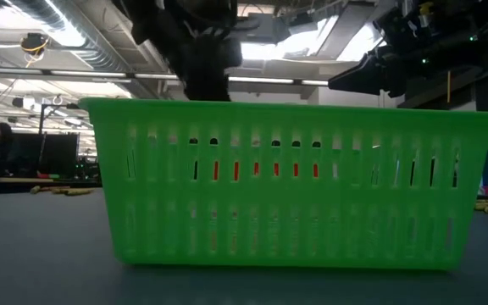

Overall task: Sort crayons
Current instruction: Put the red crayon into the red bin

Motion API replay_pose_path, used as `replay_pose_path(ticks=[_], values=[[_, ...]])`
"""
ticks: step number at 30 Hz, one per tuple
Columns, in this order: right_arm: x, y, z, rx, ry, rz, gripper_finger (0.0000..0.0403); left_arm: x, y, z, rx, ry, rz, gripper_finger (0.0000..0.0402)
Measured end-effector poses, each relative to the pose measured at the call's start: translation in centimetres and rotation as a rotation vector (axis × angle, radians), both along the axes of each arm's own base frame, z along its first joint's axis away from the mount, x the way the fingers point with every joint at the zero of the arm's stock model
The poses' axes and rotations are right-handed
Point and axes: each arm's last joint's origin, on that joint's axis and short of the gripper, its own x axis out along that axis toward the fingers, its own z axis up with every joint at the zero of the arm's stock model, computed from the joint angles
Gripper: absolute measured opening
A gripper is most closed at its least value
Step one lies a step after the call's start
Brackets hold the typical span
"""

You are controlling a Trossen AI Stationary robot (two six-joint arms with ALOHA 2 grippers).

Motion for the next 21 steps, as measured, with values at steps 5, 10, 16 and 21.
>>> replay_pose_path(ticks=[5,10,16,21], values=[[0.0,0.0,0.0,0.0,0.0,0.001,0.0166,1.3,-2.3,-0.7,0.016,-0.035,-0.061,0.0022],[0.0,0.1,0.0,0.004,0.0,0.025,0.0166,1.7,-3.2,-1.7,0.012,-0.007,-0.088,0.0022],[0.0,0.1,0.0,0.006,0.002,0.034,0.0166,1.8,-3.2,-2.3,-0.014,0.012,-0.074,0.0034],[0.0,0.1,-0.1,0.007,0.008,0.034,0.0166,2.0,-3.2,-2.2,-0.024,-0.009,-0.059,0.0078]])
